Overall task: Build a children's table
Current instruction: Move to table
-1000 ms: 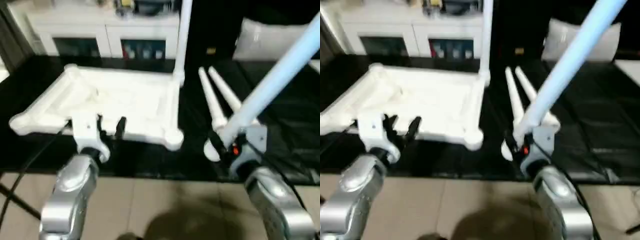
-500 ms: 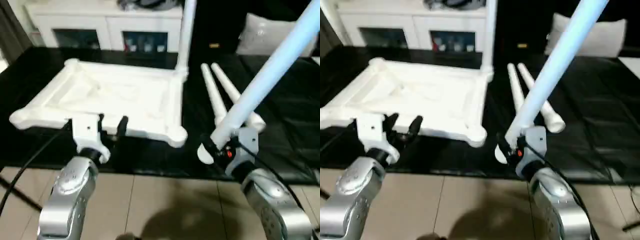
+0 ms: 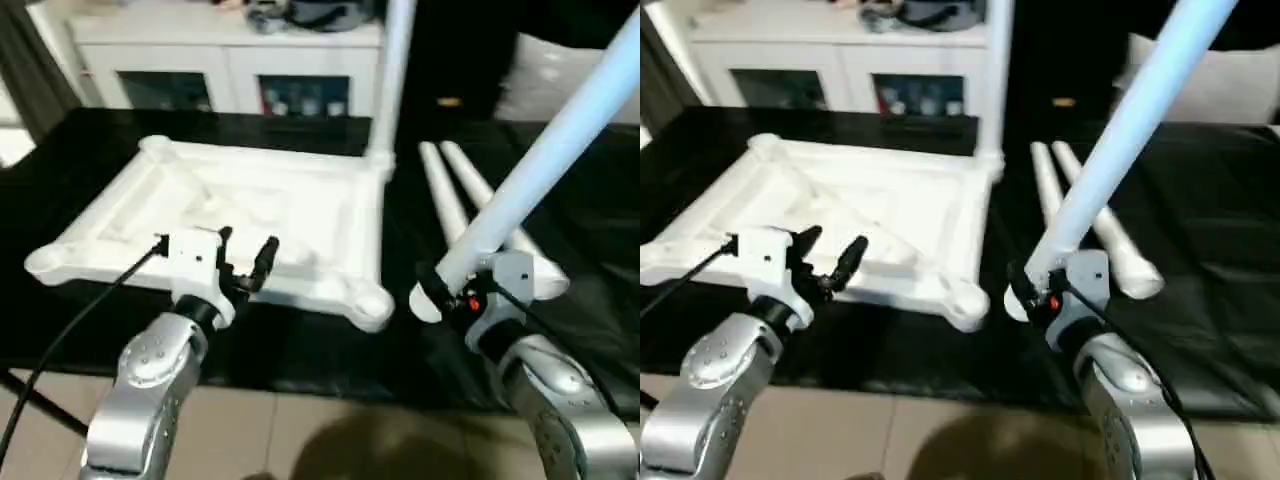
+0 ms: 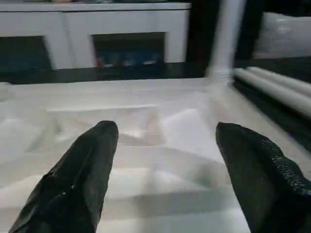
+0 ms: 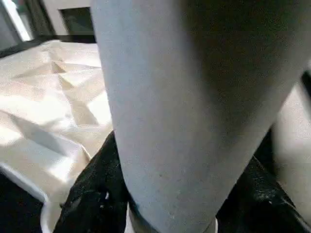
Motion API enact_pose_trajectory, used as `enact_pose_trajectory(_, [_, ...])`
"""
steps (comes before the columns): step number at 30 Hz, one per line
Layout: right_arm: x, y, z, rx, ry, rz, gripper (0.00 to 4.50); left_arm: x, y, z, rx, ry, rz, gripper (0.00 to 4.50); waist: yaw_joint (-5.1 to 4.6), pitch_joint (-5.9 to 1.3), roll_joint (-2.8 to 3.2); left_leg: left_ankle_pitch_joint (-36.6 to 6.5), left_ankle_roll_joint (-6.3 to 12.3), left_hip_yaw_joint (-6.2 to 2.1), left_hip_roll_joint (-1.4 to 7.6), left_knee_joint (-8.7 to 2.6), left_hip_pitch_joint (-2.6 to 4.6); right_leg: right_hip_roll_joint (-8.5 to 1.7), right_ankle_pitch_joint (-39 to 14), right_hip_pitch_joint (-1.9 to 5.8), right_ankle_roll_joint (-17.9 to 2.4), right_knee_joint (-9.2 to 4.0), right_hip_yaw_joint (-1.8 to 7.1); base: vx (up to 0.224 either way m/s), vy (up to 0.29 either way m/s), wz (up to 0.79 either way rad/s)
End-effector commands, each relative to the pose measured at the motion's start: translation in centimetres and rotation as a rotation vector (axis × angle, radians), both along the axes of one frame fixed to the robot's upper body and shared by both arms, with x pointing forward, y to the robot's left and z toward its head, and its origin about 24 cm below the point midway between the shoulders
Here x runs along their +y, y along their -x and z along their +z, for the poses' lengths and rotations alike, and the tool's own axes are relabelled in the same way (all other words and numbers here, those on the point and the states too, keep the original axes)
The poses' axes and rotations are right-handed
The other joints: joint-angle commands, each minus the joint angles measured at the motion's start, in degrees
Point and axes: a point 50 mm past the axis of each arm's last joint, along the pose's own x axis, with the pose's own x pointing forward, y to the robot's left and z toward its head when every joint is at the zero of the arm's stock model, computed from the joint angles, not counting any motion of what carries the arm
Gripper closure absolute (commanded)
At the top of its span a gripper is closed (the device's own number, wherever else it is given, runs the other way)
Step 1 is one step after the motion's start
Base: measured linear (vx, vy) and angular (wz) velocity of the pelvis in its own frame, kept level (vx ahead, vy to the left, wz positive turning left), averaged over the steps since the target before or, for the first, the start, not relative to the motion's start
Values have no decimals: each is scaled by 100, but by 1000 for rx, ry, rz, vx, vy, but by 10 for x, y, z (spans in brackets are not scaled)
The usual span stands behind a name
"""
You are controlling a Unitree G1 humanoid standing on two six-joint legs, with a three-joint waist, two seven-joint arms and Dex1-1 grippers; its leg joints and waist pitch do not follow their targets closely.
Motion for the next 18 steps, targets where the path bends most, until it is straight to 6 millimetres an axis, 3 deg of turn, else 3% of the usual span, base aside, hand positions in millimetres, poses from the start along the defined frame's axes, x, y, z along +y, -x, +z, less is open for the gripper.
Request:
enact_pose_trajectory(1, [-7, 0, 4, -27, 20, -20, 260, -5, -1, 1, -9, 4, -20, 90, -150, -308, 105, 2009, 2773, -737, 1031, -467, 853, -200, -83, -815, 421, 278, 181, 106, 13, 6])
enact_pose_trajectory(2, [-7, 0, 4, -27, 20, -20, 260, -5, -1, 1, -9, 4, -20, 90, -150, -296, 69, 1865, 2686, -599, 979, -549, 753, -200, 164, -820, 523, 323, 192, 106, 13, 6])
enact_pose_trajectory(3, [-7, 0, 4, -29, 27, -16, 260, -5, -1, 0, -6, 6, -18, 90, -120, -212, -26, 1129, 2446, -318, 810, -690, 539, -181, 604, -767, 486, 202, 231, 63, -7, 9])
enact_pose_trajectory(4, [-7, 0, 4, -30, 29, -15, 260, -5, -1, 0, -5, 8, -17, 90, -86, -161, -125, 547, 2236, -174, 696, -719, 406, -235, 913, -683, 313, -48, 306, 31, -73, 5])
enact_pose_trajectory(5, [-7, 0, 5, -37, 48, -9, 260, -7, -1, -3, 18, 35, -35, 90, -5, -157, -406, -544, 1587, 95, 145, -424, 203, -459, 1386, -491, 143, -777, 616, 31, -73, 5])
enact_pose_trajectory(6, [-8, 0, 5, -39, 57, -8, 260, -8, 0, -4, 31, 41, -47, 90, 207, -163, -480, -726, 928, 121, -75, 14, 24, -1040, -435, -130, 169, -1106, 1068, 26, -107, -8])
enact_pose_trajectory(7, [-9, -1, 5, -42, 73, -7, 260, -11, 0, -7, 50, 59, -73, 90, 290, -181, -474, 78, 470, -45, 92, -125, -64, -1073, -297, -34, 139, -966, 1023, 22, -86, -14])
enact_pose_trajectory(8, [-10, -2, 6, -49, 77, -4, 260, -12, 0, -8, 60, 77, -96, 90, 278, -179, -524, 411, 328, -26, 118, -249, -69, -869, 154, -93, 162, -880, 920, 22, -86, -14])
enact_pose_trajectory(9, [-12, -2, 8, -64, 69, 4, 260, -13, -1, -9, 66, 97, -117, 90, 225, -182, -501, 834, 176, 1, 162, -355, -18, -564, 1391, -196, -5, -716, 733, 20, -54, -3])
enact_pose_trajectory(10, [-13, -3, 9, -62, 68, 8, 260, -14, -2, -9, 65, 108, -146, 72, 206, -196, -500, 955, 160, 13, 177, -350, 19, -500, 1871, -241, -99, -669, 685, 0, 0, 0])
enact_pose_trajectory(11, [-14, -4, 9, -60, 72, 9, 260, -16, -3, -8, 56, 109, -188, 61, 174, -177, -438, 739, 28, 33, 175, -380, 64, -427, 1924, -267, -370, -682, 618, 0, 0, 0])
enact_pose_trajectory(12, [-16, -5, 10, -67, 78, 14, 260, -17, -4, -9, 57, 95, -224, 54, 157, -160, -351, 203, -69, 24, 238, -456, 86, -440, 1243, -267, -654, -725, 591, 0, 0, 0])
enact_pose_trajectory(13, [-19, -8, 12, -79, 104, 14, 260, -21, -8, -9, 65, 50, -327, 54, 142, -135, -377, -292, -132, 26, 321, -533, 131, -431, 518, -295, -821, -810, 559, -56, 10, -2])
enact_pose_trajectory(15, [-21, -9, 13, -68, 102, 12, 260, -23, -9, -10, 75, 11, -396, 28, 108, -95, -374, -985, -216, 42, 373, -603, 214, -430, -206, -362, -972, -880, 563, -57, 16, 0])
enact_pose_trajectory(17, [-21, -11, 16, -76, 83, 29, 260, -25, -11, -12, 101, -52, -473, 13, 61, -29, -372, -1685, -321, 63, 409, -682, 217, -458, -937, -393, -954, -965, 550, -67, 29, 0])
enact_pose_trajectory(18, [-22, -13, 17, -89, 70, 32, 260, -26, -13, -13, 117, -97, -530, 12, 49, -7, -385, -2149, -406, 89, 402, -683, 298, -470, -1585, -473, -822, -1041, 557, -64, 22, 5])
